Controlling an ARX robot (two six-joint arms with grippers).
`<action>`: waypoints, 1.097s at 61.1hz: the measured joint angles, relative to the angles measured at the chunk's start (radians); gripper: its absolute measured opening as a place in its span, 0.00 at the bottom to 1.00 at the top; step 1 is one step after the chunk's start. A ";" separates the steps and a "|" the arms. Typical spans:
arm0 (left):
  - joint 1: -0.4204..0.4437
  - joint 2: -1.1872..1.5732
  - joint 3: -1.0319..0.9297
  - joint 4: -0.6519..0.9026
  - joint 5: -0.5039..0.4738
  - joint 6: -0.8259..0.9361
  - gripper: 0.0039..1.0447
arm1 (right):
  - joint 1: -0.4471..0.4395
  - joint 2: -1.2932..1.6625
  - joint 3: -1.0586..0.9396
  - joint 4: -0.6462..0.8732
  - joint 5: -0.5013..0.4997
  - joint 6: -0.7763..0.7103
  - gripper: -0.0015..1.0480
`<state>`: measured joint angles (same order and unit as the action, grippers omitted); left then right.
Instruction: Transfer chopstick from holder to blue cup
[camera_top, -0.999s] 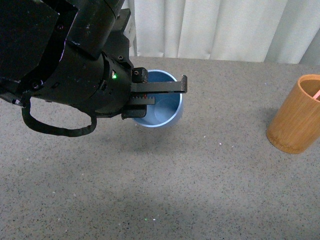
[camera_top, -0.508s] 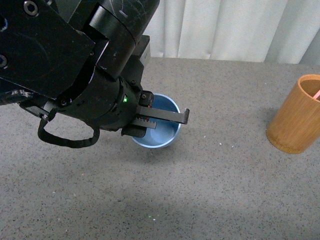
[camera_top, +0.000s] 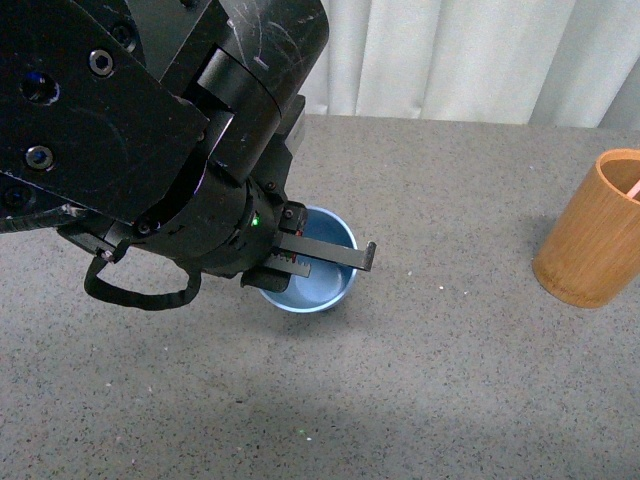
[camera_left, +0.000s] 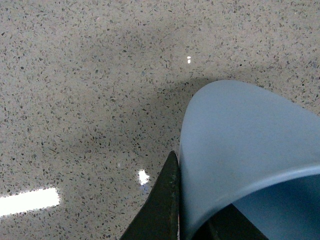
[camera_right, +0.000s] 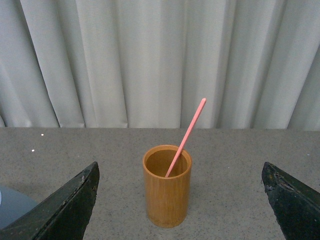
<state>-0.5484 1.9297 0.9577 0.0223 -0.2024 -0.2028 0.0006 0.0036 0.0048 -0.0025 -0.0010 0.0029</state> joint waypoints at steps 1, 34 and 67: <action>0.000 0.000 0.000 0.000 0.000 0.000 0.03 | 0.000 0.000 0.000 0.000 0.000 0.000 0.91; -0.002 0.000 0.014 -0.010 0.004 -0.001 0.33 | 0.000 0.000 0.000 0.000 0.000 0.000 0.91; -0.002 0.002 0.047 -0.025 0.000 -0.007 0.93 | 0.000 0.000 0.000 0.000 0.000 0.000 0.91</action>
<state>-0.5503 1.9316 1.0050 -0.0025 -0.2020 -0.2100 0.0006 0.0036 0.0048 -0.0025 -0.0010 0.0029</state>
